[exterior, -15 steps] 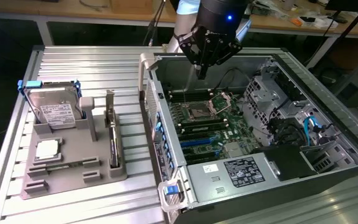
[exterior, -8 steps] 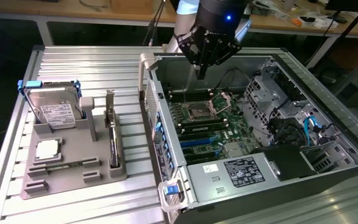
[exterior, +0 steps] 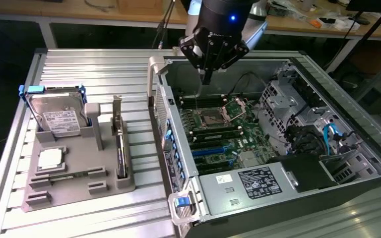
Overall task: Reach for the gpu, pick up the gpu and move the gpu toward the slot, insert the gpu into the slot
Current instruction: 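Reach for the gpu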
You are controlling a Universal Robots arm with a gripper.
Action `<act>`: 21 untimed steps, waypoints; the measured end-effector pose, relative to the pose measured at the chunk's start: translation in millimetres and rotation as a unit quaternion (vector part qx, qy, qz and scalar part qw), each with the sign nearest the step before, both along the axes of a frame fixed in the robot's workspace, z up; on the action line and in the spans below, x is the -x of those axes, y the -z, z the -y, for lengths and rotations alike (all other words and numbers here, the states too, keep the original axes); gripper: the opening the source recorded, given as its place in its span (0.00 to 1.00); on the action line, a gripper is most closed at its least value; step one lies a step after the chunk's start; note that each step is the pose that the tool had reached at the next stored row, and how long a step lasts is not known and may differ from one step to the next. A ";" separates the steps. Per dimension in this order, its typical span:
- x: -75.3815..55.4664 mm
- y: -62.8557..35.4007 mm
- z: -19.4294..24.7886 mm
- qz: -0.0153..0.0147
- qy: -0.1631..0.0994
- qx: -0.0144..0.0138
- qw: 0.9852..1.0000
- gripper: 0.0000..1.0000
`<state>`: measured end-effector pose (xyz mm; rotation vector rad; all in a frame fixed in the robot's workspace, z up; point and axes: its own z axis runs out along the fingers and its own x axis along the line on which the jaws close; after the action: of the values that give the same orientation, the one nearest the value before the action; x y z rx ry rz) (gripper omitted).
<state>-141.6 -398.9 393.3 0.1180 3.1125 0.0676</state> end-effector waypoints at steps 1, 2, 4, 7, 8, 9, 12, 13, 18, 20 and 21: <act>1.6 0.0 0.0 0.000 0.000 0.000 1.000 0.11; 3.4 0.0 0.0 0.000 0.000 0.000 1.000 0.11; 7.1 0.0 0.0 0.000 0.000 0.000 1.000 0.11; 14.1 0.0 0.0 0.000 0.000 0.000 1.000 0.11; 17.0 0.0 0.0 0.000 0.000 0.000 1.000 0.11; 18.8 0.0 0.0 0.000 0.000 0.000 1.000 0.11; 25.2 0.0 0.0 0.000 0.000 0.000 1.000 0.11; 27.0 0.0 0.0 0.000 0.000 0.000 1.000 0.11; 36.6 0.0 0.0 0.000 0.000 0.000 1.000 0.11; 41.4 0.0 0.0 0.000 0.000 0.000 1.000 0.11; 43.4 0.0 0.0 0.000 0.000 0.000 1.000 0.11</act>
<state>-185.0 -398.9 393.3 0.1180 3.1125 0.0676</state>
